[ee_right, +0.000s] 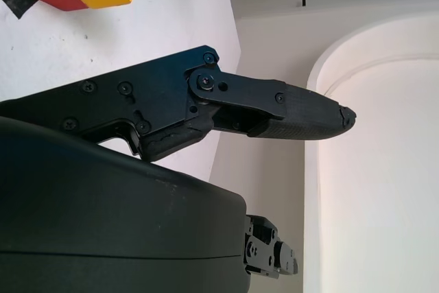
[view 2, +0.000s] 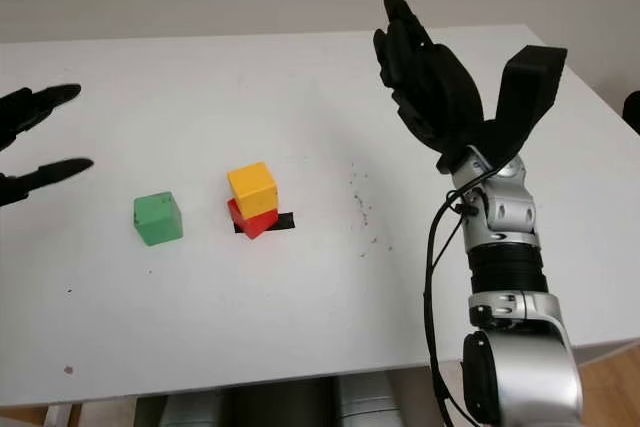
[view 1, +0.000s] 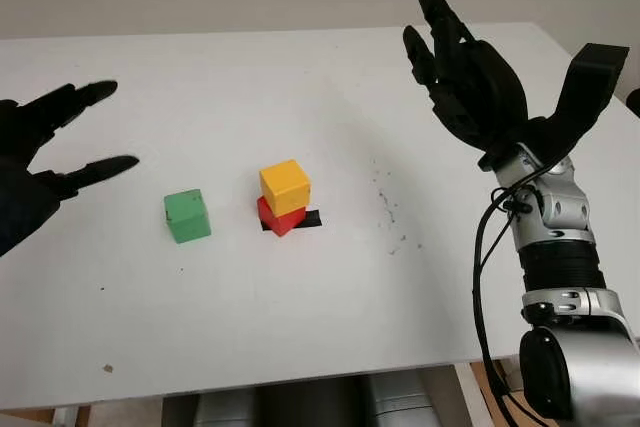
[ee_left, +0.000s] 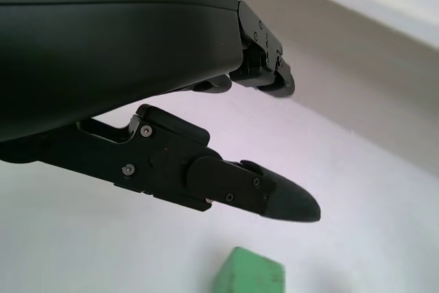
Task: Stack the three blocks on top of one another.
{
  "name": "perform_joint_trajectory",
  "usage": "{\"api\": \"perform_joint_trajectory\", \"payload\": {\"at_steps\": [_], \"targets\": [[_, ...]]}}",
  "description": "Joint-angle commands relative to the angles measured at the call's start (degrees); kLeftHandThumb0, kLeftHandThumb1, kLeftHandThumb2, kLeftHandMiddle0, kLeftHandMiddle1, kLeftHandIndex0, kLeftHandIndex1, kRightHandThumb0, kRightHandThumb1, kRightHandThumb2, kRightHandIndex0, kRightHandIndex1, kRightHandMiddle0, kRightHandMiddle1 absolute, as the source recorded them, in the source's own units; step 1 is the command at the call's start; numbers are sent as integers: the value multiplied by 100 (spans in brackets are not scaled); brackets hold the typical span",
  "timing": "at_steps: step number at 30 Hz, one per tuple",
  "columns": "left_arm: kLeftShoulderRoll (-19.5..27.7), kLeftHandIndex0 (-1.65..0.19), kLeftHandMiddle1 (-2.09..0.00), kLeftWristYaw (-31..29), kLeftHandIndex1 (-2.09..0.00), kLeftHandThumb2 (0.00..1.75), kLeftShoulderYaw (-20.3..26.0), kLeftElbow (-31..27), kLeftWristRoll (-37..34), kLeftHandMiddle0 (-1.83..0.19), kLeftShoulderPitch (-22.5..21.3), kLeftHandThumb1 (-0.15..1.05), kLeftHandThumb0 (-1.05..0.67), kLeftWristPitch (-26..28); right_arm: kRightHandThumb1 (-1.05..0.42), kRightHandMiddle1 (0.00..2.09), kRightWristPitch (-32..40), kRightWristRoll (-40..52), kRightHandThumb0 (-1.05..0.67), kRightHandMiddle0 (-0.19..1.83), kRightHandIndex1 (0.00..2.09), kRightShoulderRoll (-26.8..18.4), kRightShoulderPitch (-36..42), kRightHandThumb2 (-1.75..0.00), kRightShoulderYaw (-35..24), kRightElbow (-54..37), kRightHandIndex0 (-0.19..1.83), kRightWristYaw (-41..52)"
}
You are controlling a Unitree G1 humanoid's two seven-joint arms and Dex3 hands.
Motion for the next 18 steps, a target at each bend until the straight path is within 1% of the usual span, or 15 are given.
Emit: {"api": "perform_joint_trajectory", "payload": {"at_steps": [1,4,7,10,18], "targets": [[288,-38,-5,-222,-13,4,-191,-105,123,-24,-57,94,-69,55,-105,5,-49,36,-78,-15,4,13,-184,-63,-106,39,-18,-69],[447,-37,-3,-419,-11,4,-435,-105,302,-19,-92,93,-71,57,-105,5,-36,50,-79,-16,4,19,-201,-61,-119,79,-18,-116],[534,-33,-5,-577,-8,4,-725,-69,488,-20,-151,92,-77,49,-105,5,-19,7,-77,-16,4,52,-150,-65,-82,44,-18,-180],[480,-29,-6,-571,-6,5,-926,-63,655,-22,-171,92,-80,23,-105,4,-7,-85,-76,-17,2,81,-36,-68,25,-69,-19,-194],[254,-21,-3,-532,-2,5,-1413,-31,933,-14,-250,91,-82,-4,-105,0,36,-271,-77,-19,0,215,228,-69,321,-303,-19,-134]]}}
